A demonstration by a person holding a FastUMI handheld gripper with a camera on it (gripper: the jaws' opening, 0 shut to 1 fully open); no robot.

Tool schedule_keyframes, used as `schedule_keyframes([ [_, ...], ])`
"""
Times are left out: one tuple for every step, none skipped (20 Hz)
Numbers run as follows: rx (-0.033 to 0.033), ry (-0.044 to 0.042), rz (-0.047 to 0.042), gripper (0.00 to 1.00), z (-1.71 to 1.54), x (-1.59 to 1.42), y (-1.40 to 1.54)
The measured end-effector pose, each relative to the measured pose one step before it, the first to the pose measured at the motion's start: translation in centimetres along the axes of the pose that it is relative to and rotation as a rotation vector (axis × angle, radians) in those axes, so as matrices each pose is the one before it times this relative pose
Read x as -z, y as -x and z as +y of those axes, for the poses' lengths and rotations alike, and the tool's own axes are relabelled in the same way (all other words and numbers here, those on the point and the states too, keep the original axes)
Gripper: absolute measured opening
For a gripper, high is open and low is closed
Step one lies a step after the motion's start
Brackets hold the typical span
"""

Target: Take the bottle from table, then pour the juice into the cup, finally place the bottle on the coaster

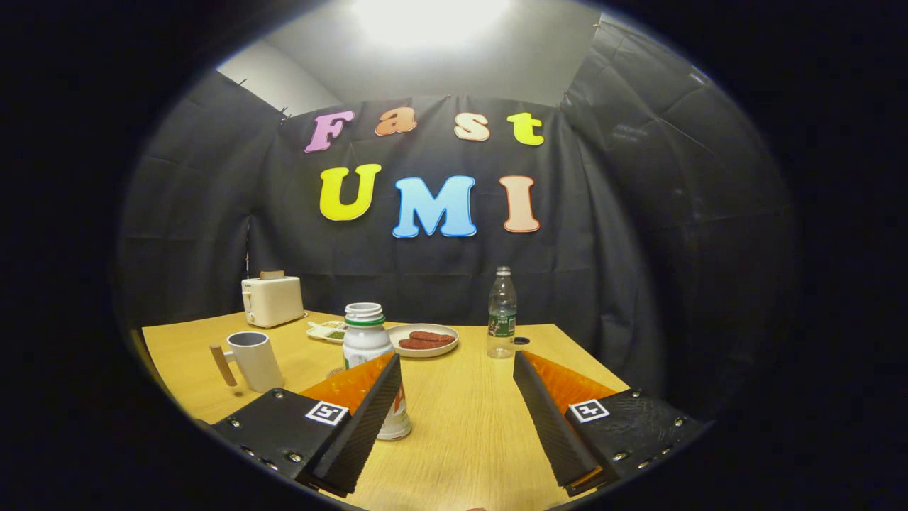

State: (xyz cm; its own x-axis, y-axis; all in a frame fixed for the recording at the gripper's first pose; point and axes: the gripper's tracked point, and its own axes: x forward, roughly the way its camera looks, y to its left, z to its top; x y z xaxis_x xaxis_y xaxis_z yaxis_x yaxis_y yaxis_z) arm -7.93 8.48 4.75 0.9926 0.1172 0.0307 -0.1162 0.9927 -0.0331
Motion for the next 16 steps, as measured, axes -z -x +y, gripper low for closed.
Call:
schedule_keyframes([
  [-0.0078, -0.00731, 0.00918, 0.98, 0.368, 0.582, -0.072],
  [-0.01086, -0.00906, 0.01071, 0.97, 0.466, 0.448, 0.017],
  [-0.00928, -0.00772, 0.00856, 0.97, 0.405, 0.574, -0.083],
  [-0.00577, -0.00448, 0.00912, 0.98, 0.238, 0.438, -0.154],
  [-0.0041, -0.00152, 0.00837, 0.98, 0.268, 0.459, -0.127],
  [-0.00401, -0.00144, 0.00805, 0.97, 0.299, 0.406, -0.073],
  [-0.00676, -0.00172, 0.00688, 0.97, 0.375, 0.473, -0.089],
  [-0.00826, 0.00002, 0.00387, 0.97, 0.379, 0.162, -0.186],
  [-0.00674, 0.00175, 0.00265, 0.97, 0.394, 0.238, -0.119],
  [-0.0051, 0.00267, 0.00322, 0.97, 0.394, 0.086, -0.054],
  [-0.00887, 0.00375, 0.0007, 0.97, 0.481, 0.145, -0.191],
  [-0.00655, 0.00193, 0.00026, 0.97, 0.416, -0.005, -0.154],
  [-0.00745, 0.00265, -0.00058, 0.97, 0.441, 0.048, -0.189],
  [-0.00555, 0.00236, -0.00134, 0.97, 0.371, -0.017, -0.219],
  [-0.00517, 0.00282, -0.00055, 0.97, 0.409, 0.009, -0.248],
  [-0.00732, 0.0034, 0.0016, 0.98, 0.497, 0.079, -0.394],
])
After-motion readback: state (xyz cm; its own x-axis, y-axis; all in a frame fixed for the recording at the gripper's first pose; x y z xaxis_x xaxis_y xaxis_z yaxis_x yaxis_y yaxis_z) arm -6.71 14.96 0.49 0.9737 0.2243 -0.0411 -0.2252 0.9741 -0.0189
